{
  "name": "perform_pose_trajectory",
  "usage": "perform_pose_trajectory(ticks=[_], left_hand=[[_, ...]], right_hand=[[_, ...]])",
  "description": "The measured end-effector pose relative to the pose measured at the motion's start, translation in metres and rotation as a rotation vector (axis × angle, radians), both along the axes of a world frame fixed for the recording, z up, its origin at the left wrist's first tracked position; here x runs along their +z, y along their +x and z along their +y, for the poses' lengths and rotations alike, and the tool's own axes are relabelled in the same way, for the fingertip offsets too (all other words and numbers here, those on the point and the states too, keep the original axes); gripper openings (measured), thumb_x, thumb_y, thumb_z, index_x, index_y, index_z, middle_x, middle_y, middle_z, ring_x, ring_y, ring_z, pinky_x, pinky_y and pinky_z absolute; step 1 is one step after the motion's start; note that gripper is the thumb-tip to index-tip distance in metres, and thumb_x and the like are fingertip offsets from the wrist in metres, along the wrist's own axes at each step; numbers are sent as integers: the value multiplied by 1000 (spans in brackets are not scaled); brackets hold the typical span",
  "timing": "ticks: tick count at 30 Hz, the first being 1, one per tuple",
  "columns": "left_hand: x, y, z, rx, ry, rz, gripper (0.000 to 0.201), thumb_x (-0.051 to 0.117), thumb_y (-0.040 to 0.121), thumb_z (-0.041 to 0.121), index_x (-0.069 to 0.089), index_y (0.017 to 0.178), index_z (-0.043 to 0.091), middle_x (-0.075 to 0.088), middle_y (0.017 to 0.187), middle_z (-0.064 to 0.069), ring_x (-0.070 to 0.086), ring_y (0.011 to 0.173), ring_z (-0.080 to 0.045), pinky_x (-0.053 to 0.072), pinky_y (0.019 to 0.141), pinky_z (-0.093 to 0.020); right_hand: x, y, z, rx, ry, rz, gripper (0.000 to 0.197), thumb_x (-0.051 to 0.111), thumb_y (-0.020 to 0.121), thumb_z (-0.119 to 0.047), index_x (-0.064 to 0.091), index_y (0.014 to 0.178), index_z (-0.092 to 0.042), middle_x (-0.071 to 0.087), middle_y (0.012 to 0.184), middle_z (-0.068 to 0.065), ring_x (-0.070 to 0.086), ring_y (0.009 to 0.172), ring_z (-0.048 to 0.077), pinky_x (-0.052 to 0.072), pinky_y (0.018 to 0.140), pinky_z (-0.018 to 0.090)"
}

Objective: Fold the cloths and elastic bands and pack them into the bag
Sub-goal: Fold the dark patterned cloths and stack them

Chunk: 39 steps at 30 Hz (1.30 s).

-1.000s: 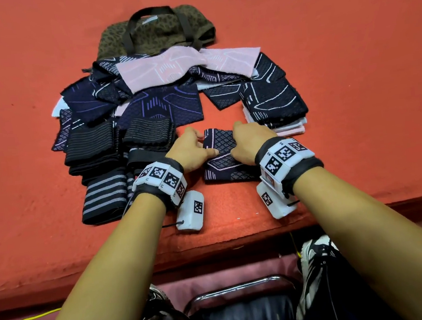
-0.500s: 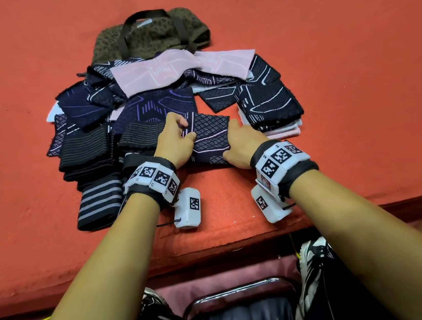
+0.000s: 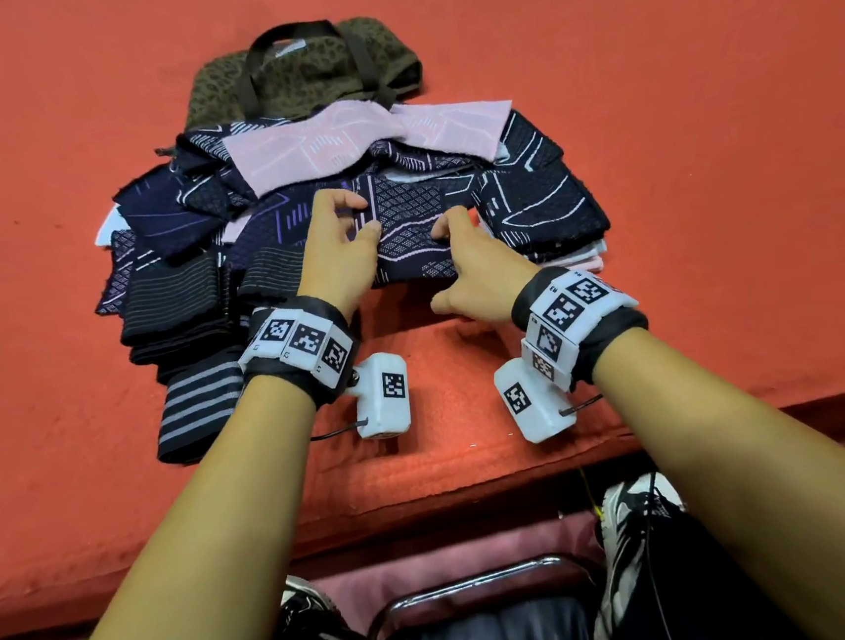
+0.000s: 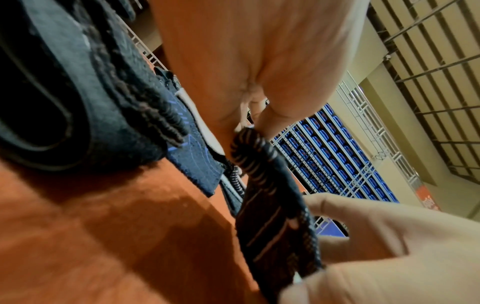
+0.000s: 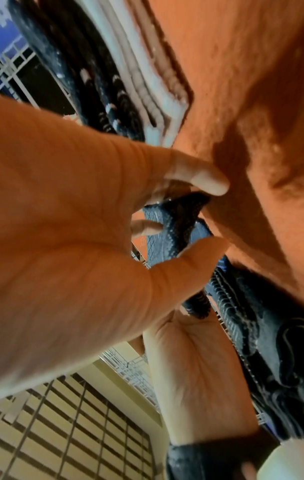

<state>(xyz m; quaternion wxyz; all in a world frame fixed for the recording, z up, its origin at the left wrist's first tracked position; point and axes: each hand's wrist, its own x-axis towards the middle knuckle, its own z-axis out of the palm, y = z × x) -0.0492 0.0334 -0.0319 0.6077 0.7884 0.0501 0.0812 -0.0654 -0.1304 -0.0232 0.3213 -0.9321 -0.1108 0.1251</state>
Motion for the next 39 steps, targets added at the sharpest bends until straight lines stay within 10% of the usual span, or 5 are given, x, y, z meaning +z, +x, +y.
perform_pose_trajectory(ticks=[13,21,26,32,39], left_hand=[[11,18,-11,-67,-157,9,36,58,94,6,30,115,11,64,105,-6,66,75,-5,56,66,-30],[16,30,-48,-207,-108,62,45,55,94,-3,36,134,1,57,115,-10,59,79,-10,43,52,-9],[16,34,-63,-206,-153,50,47,55,93,-7,35,135,3,55,116,-7,65,76,4,51,65,-16],[9,34,-83,-301,-113,141,50,54,92,-6,42,139,3,58,130,-12,60,119,-23,51,102,-43],[7,32,-92,-368,-14,129,66,67,81,14,46,142,4,69,116,-4,72,96,-18,56,94,-38]], right_hand=[[27,10,-25,-154,80,-292,32,57,82,-9,52,113,-16,40,111,3,41,75,9,30,62,19],[23,17,-47,-282,3,-323,42,54,82,-9,50,124,-10,42,127,11,52,109,31,38,93,30],[23,22,-57,-332,-10,-354,47,53,83,-8,50,129,-5,41,131,13,50,117,31,39,104,35],[21,24,-79,-368,-73,-293,39,48,82,-5,51,120,0,41,126,14,46,117,32,39,104,36],[10,21,-87,-408,-107,-201,36,51,82,-10,51,117,-1,40,123,14,46,115,35,40,104,38]])
